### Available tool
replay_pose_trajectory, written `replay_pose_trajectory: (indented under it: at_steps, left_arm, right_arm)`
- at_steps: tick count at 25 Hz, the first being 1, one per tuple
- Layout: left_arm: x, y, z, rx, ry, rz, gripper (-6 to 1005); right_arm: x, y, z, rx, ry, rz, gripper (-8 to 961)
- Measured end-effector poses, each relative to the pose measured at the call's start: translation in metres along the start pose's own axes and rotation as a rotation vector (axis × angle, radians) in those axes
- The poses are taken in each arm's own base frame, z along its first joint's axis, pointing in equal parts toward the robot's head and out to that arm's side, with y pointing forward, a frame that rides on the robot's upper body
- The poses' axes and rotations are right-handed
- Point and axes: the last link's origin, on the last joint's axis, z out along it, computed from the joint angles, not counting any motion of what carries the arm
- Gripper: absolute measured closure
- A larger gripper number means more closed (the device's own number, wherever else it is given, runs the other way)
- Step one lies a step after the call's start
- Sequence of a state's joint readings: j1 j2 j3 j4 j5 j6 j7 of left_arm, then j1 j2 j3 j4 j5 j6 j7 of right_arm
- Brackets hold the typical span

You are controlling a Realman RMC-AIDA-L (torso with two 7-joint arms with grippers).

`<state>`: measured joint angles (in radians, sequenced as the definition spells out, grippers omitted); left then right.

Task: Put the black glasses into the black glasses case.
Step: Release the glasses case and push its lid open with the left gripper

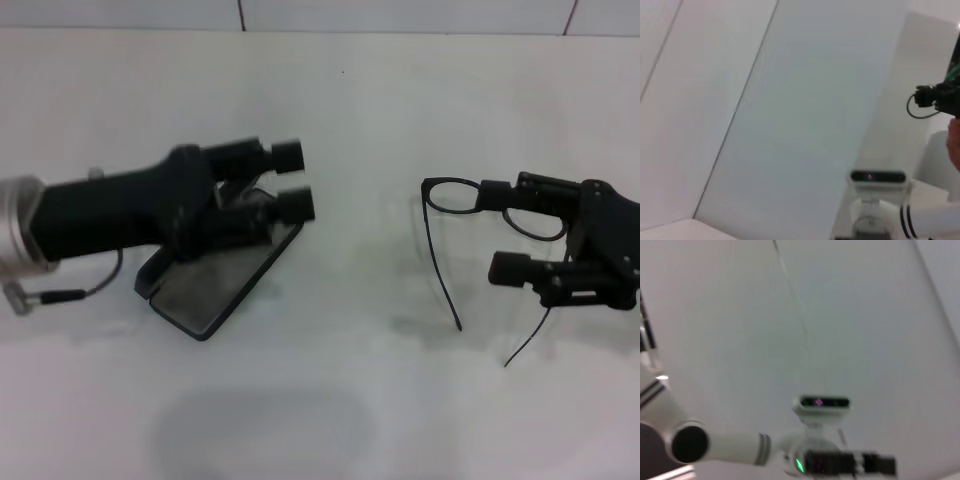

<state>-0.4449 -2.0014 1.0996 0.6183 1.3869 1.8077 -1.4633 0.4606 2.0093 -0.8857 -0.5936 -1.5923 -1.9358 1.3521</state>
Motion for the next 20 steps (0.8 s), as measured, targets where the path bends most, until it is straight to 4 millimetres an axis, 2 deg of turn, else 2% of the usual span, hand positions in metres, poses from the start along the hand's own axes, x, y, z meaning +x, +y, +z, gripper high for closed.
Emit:
replay_pose_trajectory:
  at_steps: [3,8,11,17,20]
  left_arm:
    - [0.017,-0.004,0.005,0.074,-0.15,-0.016,303]
    - [0.061,0.002,0.021,0.393,-0.495,0.112,311]
    - [0.077,0.007,0.029,0.535,-0.594,0.137,319]
    - [0.075,-0.001,0.041,0.699,-0.736,0.134,319]
    - [0.062,-0.013,0.049,0.753,-0.821,0.125,318]
  right_arm:
    - [0.001,-0.004,-0.005,0.04,0.011,0.001,111]
    - [0.007,-0.006,-0.015,0.095,0.013,0.013,113]
    - [0.01,-0.005,-0.024,0.141,-0.006,0.016,113]
    - [0.012,-0.001,-0.038,0.208,-0.054,0.002,113]
    - [0.012,-0.001,-0.041,0.219,-0.064,-0.002,113]
